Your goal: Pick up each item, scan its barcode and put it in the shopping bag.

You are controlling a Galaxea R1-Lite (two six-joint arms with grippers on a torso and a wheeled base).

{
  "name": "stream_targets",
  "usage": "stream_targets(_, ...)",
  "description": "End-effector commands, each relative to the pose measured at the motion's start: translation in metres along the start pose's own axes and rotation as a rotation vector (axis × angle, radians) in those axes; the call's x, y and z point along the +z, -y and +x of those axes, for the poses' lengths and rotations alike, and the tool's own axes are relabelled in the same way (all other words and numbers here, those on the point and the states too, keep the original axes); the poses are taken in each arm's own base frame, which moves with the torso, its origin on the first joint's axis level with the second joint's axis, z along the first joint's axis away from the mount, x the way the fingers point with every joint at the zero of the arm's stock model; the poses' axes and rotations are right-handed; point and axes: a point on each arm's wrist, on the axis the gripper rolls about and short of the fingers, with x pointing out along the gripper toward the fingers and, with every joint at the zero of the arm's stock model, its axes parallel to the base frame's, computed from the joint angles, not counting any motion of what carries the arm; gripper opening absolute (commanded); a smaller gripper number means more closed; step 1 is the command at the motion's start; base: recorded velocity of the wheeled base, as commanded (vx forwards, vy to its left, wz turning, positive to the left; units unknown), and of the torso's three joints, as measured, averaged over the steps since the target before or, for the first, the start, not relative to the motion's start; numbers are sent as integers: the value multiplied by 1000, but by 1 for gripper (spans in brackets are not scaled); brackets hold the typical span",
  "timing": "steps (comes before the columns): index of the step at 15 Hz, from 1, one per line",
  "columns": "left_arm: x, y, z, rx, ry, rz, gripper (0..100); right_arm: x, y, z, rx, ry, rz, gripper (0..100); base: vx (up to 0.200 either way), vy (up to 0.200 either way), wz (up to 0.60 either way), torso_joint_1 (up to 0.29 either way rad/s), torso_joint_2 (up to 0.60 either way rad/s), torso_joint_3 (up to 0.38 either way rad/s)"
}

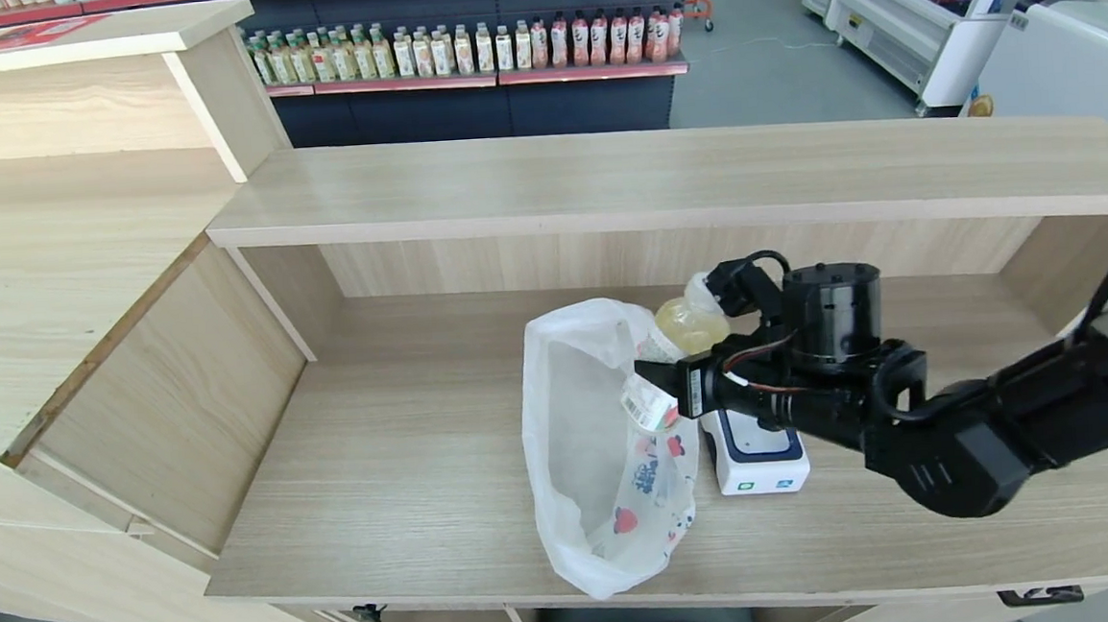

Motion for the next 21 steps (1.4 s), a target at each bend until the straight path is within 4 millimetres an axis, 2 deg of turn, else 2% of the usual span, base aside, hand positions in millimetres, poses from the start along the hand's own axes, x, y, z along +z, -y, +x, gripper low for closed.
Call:
stream_targets(1,0,0,0,0,0,0,100,-21,-6,29,19,-46,-6,0,0,0,0,0,0,0)
stream_targets(2,0,0,0,0,0,0,100,-26,-6,43,24,-52,-60,0,0,0,0,0,0,0)
stream_targets(5,0,0,0,0,0,0,100,-42,-2,62,19,-78,-181,0,0,0,0,0,0,0)
stream_targets(13,0,0,0,0,0,0,100,-51,-1,117,5,-17,-279,0,0,0,0,0,0,0)
stream_targets(17,0,0,0,0,0,0,100,-61,-4,125,13,-25,-316,0,0,0,0,0,0,0)
stream_targets(18,0,0,0,0,0,0,100,-63,-3,124,12,-33,-317,100,0,0,0,0,0,0)
stream_targets(19,0,0,0,0,0,0,100,-63,-3,123,14,-36,-316,100,0,0,0,0,0,0)
stream_targets(21,0,0,0,0,0,0,100,-49,-6,113,17,-13,-278,100,0,0,0,0,0,0)
